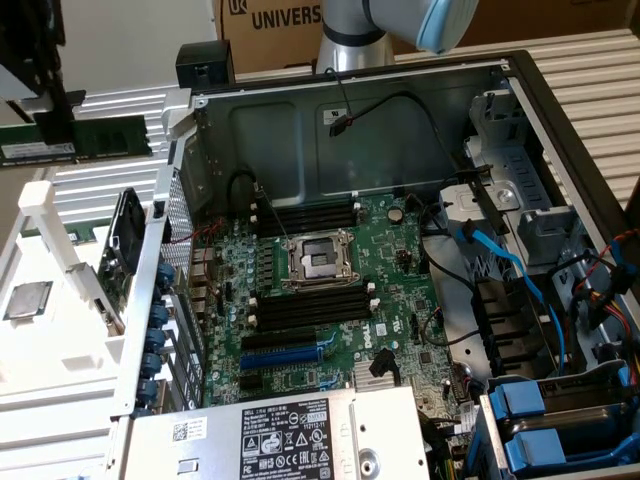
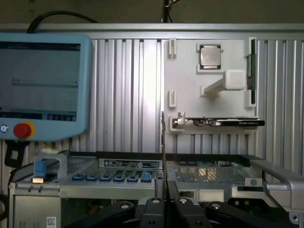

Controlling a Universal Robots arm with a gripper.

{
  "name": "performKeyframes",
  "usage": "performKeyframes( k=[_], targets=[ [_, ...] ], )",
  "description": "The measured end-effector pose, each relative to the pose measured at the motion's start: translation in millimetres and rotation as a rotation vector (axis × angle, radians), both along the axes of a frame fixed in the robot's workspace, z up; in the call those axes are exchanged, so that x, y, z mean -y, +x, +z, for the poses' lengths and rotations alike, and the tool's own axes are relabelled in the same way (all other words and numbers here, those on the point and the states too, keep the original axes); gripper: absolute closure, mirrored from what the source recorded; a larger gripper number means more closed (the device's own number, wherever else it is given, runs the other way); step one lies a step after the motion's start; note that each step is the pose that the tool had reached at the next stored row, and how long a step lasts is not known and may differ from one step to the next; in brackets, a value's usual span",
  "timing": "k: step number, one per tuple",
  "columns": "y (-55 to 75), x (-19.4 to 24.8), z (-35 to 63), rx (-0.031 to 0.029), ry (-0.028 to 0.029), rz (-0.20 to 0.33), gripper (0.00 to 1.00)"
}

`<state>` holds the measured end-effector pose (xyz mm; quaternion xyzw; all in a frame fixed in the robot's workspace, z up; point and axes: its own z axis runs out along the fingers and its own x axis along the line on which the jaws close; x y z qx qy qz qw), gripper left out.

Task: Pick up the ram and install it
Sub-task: 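Pick up the ram and move it above insertion slot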

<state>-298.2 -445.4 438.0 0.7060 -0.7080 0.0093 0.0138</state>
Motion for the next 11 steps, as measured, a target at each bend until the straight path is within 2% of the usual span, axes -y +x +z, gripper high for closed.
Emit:
performKeyframes(
  k=[11],
  targets=[
    [50.0,0.2,0.1,0.0001,0.0001,0.0,0.87]
  ],
)
